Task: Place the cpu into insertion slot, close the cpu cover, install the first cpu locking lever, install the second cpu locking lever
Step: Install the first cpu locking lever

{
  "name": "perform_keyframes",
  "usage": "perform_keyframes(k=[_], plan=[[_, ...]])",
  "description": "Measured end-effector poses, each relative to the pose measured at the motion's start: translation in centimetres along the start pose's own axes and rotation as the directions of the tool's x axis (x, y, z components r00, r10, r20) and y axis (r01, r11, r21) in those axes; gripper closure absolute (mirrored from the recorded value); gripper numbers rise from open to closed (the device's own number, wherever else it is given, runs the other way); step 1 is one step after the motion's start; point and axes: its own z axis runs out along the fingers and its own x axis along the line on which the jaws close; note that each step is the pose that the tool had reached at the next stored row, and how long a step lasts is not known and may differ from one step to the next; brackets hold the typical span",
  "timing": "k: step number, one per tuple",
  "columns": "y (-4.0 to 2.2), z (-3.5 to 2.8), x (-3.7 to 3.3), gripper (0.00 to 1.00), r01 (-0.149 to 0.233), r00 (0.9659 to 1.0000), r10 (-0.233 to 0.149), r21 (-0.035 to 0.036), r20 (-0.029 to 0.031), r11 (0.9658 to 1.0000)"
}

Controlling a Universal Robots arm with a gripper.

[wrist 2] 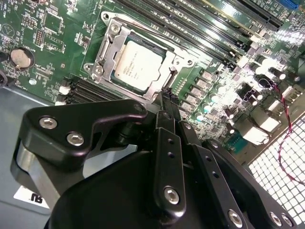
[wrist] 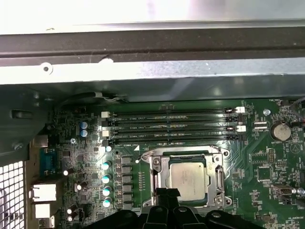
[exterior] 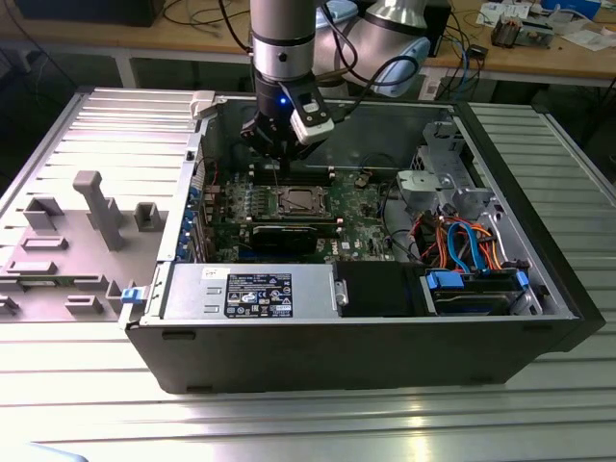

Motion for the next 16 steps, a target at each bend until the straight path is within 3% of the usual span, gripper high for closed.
perform_keyframes(k=[7,16], plan=[[-0.01,-0.01,0.2,0.89,0.0,1.0,0.0,0.0,0.0,1.0],[-0.04,-0.03,1.3,0.89,0.019,0.9998,-0.019,-0.0007,-0.0001,0.9998]])
